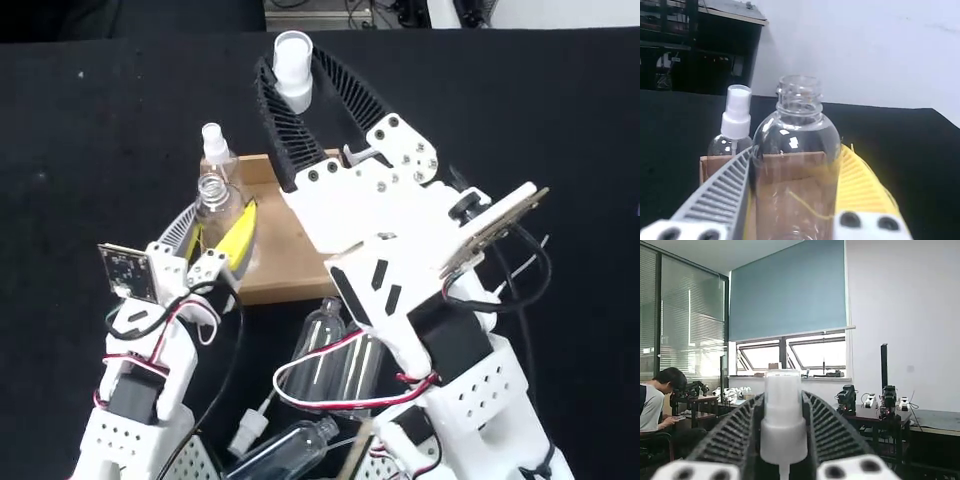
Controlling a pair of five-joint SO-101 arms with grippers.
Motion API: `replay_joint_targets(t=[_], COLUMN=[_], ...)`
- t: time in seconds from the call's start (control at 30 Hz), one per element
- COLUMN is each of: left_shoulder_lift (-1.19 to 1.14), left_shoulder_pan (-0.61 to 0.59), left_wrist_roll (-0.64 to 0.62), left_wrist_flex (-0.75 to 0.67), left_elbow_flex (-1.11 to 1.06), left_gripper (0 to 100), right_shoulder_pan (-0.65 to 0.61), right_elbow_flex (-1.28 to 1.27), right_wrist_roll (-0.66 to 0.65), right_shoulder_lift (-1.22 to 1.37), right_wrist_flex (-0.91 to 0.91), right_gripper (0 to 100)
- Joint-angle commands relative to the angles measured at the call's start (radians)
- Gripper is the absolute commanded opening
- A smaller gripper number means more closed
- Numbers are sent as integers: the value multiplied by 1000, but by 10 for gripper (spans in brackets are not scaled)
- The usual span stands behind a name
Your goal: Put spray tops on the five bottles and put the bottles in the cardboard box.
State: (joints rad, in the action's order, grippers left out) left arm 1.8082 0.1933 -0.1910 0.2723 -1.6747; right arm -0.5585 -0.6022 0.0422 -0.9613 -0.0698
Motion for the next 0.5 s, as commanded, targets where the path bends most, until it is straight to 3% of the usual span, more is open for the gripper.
replay_joint_targets(t=[0.0,0.17,0.47], left_shoulder_lift=[20,20,20], left_shoulder_pan=[22,39,134], left_wrist_roll=[55,224,227], left_wrist_flex=[-23,-29,-21], left_elbow_flex=[-25,-25,-25], left_gripper=[30,30,30], right_shoulder_pan=[-29,-61,-101], right_elbow_flex=[10,13,10], right_wrist_roll=[11,11,11], right_shoulder_lift=[33,61,61], right_wrist_flex=[31,34,54], right_gripper=[14,15,16])
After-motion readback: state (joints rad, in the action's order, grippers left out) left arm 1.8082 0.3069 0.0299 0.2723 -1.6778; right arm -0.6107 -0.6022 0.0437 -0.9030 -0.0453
